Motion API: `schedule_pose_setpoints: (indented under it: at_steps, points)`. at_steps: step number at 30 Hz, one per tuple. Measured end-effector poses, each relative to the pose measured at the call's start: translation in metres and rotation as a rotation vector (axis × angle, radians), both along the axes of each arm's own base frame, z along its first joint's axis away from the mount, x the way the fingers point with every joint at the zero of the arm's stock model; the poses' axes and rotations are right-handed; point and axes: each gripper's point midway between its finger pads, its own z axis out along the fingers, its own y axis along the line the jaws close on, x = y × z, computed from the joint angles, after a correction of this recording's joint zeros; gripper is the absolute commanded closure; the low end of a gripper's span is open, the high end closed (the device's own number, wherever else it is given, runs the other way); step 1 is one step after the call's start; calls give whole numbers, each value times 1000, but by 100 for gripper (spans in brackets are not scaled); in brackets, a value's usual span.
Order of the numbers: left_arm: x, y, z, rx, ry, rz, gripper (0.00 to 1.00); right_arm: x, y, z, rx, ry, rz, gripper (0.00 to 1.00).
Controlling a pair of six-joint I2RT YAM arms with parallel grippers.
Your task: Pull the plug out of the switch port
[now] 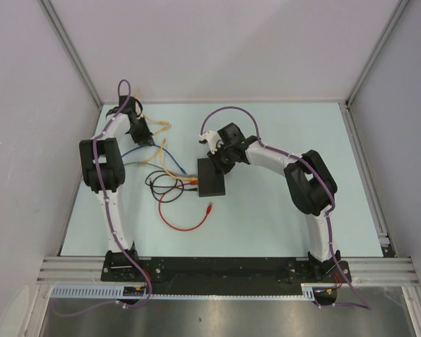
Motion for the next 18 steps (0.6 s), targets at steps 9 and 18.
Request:
schedule_pose_setpoints:
  at_steps: [9, 18]
  points:
    - [0, 3, 1, 30, -16, -41, 83, 0, 1, 0, 3, -3, 1, 92]
    - [-5, 0, 37, 106, -85, -167, 42, 1, 1, 0, 6, -5, 1, 92]
